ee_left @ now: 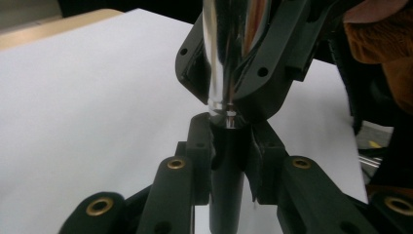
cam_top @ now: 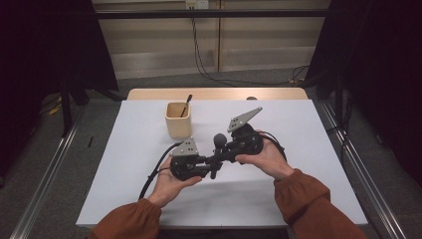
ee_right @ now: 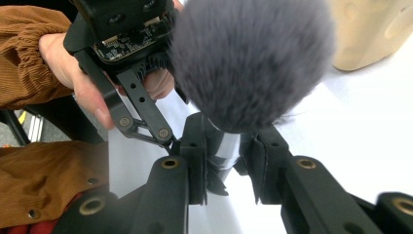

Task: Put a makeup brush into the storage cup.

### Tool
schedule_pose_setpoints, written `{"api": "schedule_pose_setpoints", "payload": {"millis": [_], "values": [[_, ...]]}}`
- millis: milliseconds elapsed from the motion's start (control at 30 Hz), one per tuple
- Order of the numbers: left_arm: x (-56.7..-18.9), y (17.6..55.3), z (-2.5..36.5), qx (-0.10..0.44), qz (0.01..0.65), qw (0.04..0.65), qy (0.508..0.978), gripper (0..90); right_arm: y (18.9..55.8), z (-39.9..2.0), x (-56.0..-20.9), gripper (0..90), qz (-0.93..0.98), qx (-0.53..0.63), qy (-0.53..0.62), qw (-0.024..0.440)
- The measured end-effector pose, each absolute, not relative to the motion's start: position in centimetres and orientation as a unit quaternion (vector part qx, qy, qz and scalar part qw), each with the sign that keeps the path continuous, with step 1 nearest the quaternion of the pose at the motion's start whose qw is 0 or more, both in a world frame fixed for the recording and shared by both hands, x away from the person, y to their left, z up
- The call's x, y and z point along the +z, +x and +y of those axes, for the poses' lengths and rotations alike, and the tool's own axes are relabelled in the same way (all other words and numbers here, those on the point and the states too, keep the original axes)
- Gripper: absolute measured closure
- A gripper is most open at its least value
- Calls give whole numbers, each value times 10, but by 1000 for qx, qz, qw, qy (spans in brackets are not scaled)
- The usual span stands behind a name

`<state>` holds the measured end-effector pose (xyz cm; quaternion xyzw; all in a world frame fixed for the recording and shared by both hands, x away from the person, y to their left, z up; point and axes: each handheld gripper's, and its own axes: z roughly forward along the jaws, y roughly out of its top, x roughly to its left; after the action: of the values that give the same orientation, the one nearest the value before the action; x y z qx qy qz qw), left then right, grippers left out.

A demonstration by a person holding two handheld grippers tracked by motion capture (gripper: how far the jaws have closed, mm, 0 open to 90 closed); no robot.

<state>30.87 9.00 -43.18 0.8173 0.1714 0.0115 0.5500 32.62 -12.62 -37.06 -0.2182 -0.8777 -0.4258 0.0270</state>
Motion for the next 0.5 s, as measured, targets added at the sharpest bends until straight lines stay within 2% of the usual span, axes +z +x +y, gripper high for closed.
{"api": "schedule_pose_setpoints", "payload": {"millis": [267, 500], "values": [[-429, 309, 91, 8, 170, 554, 815, 746, 325, -127, -368, 703, -870, -442, -217, 28], [-428, 311, 93, 9, 178, 554, 814, 746, 326, -129, -368, 634, -865, -448, -225, 33]]}}
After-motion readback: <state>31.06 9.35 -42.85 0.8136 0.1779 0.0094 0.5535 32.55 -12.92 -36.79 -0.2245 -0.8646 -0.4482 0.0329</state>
